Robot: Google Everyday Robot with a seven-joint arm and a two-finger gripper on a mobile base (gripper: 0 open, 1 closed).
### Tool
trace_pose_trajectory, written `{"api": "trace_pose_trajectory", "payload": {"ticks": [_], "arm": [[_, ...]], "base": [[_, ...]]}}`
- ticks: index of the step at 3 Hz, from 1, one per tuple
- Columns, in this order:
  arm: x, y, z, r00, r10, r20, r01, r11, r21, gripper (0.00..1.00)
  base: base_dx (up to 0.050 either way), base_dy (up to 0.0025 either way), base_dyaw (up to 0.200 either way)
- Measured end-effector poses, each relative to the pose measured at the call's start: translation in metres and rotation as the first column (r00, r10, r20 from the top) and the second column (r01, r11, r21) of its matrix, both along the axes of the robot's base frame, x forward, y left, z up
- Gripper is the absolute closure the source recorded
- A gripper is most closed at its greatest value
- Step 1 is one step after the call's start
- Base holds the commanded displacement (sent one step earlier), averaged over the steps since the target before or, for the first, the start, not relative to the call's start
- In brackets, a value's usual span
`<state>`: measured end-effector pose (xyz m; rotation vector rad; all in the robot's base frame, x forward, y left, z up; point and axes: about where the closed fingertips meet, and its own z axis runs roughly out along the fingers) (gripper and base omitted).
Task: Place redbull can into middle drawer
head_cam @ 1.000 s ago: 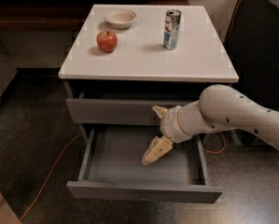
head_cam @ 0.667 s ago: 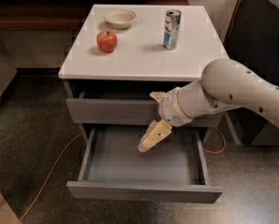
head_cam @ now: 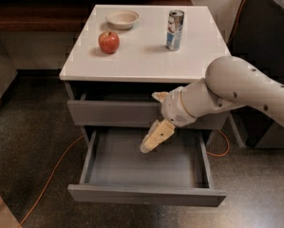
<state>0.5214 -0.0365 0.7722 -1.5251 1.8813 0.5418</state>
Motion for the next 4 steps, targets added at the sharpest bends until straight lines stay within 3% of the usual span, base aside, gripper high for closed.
{"api": "trace_pose_trajectory", "payload": {"ticks": [2, 3, 4], "arm": [[0.02, -0.025, 0.069, 0.996, -0.075, -0.047, 0.077, 0.996, 0.041, 0.0], [0.046, -0.043, 0.101, 0.9829, -0.161, -0.09, 0.168, 0.983, 0.077, 0.0], [0.074, -0.055, 0.105, 0.9601, -0.261, -0.1, 0.269, 0.961, 0.07, 0.0]], "base": [[0.0, 0.0, 0.0], [0.0, 0.0, 0.0], [0.0, 0.0, 0.0]]}}
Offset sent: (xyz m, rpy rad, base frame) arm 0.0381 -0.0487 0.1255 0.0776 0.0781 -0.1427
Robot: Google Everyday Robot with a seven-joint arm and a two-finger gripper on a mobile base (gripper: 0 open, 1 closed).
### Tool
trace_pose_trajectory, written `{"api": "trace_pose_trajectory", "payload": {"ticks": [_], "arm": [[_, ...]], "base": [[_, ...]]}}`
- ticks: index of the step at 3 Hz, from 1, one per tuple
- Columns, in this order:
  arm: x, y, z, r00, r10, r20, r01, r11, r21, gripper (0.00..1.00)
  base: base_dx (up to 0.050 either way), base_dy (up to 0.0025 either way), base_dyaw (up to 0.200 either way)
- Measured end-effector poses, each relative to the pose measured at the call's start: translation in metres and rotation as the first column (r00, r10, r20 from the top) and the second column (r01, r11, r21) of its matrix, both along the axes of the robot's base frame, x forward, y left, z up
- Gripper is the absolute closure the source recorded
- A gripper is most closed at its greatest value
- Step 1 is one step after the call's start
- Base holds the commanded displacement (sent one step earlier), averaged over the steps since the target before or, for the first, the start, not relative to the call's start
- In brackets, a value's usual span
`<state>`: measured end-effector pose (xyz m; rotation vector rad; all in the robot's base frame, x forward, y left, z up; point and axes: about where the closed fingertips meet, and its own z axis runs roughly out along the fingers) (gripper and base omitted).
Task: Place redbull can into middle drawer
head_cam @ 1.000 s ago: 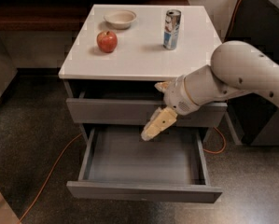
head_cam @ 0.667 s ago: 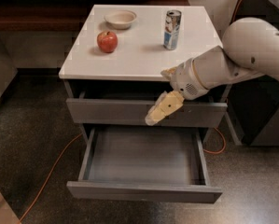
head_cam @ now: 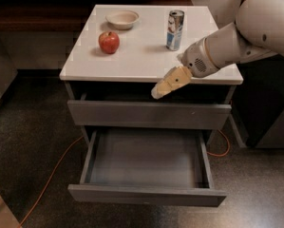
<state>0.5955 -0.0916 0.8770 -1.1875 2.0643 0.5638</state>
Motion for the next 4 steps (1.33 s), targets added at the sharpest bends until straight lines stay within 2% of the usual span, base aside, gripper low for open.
{"api": "trace_pose_trajectory", "payload": {"ticks": [1, 2, 3, 4], "arm": [[0.028, -0.017, -0.003, 0.9901, -0.139, 0.021, 0.139, 0.989, -0.041, 0.0], [0.059, -0.038, -0.003, 0.9595, -0.272, 0.075, 0.276, 0.959, -0.058, 0.0], [0.09, -0.055, 0.003, 0.9214, -0.366, 0.129, 0.374, 0.927, -0.04, 0.0], [0.128, -0.069, 0.011, 0.8888, -0.432, 0.153, 0.431, 0.901, 0.043, 0.0]], "base": [[0.0, 0.0, 0.0], [0.0, 0.0, 0.0], [0.0, 0.0, 0.0], [0.0, 0.0, 0.0]]}}
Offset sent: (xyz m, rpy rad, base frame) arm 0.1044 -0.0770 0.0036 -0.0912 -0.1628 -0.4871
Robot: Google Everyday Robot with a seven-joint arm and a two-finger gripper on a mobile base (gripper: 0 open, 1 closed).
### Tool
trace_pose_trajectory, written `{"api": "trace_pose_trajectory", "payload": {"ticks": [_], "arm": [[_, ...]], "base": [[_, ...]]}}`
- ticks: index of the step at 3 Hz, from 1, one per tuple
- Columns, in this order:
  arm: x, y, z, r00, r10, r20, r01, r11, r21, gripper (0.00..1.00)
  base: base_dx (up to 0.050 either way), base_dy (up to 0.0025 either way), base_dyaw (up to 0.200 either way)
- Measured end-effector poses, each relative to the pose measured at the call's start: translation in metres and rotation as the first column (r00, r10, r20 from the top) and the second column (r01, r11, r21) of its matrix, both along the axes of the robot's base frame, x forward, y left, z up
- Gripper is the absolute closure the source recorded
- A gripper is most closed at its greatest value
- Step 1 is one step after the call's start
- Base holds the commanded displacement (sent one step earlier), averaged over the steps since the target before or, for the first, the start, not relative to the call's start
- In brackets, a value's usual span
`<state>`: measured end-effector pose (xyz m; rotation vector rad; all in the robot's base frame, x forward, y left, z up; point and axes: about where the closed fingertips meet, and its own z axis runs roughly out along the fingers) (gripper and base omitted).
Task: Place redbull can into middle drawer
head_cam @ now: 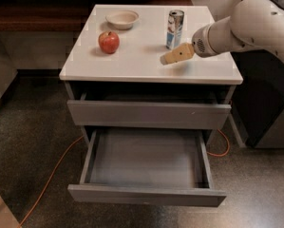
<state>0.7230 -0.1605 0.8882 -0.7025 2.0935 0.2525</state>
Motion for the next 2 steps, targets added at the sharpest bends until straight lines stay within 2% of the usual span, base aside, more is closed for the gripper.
{"api": "trace_pose_trajectory", "payload": {"ticks": [1, 2], "arm": [[0.028, -0.005, 0.004, 0.9994, -0.019, 0.03, 0.016, 0.997, 0.075, 0.0], [0.063, -0.008, 0.004, 0.998, -0.023, 0.059, 0.016, 0.994, 0.107, 0.0]], "base": [[0.0, 0.0, 0.0], [0.0, 0.0, 0.0]]}}
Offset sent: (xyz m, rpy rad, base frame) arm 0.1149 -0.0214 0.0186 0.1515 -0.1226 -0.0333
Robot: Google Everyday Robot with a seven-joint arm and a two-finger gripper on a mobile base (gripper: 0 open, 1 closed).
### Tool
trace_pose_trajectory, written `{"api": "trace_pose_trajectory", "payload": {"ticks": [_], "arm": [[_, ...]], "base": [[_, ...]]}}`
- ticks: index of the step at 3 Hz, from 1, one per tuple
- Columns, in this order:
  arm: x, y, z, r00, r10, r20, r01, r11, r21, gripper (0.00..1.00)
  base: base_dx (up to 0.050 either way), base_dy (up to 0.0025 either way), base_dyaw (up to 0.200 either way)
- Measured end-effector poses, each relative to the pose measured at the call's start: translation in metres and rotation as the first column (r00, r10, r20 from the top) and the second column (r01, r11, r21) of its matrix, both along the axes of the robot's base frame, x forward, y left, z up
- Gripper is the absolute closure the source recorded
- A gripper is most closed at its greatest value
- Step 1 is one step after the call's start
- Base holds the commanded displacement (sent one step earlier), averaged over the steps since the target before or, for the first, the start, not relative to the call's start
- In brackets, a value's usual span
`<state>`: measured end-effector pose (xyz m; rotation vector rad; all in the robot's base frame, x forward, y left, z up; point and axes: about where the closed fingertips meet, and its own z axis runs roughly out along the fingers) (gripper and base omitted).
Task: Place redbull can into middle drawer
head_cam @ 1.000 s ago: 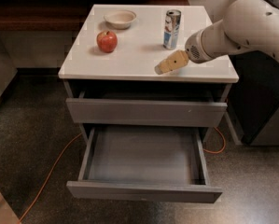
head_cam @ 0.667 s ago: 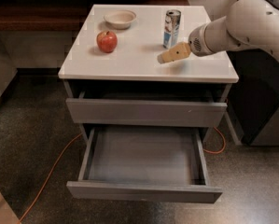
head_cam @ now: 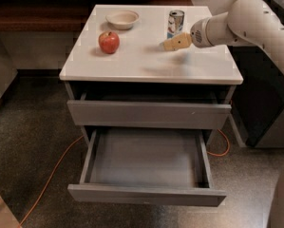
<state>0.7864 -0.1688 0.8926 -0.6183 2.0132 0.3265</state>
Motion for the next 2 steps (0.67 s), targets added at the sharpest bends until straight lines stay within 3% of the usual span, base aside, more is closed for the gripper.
{"api": "trace_pose_trajectory", "payload": {"ticks": [2], "arm": [[0.058, 0.006, 0.015, 0.9983, 0.021, 0.054, -0.023, 0.999, 0.042, 0.0]], "base": [[0.0, 0.0, 0.0]]}}
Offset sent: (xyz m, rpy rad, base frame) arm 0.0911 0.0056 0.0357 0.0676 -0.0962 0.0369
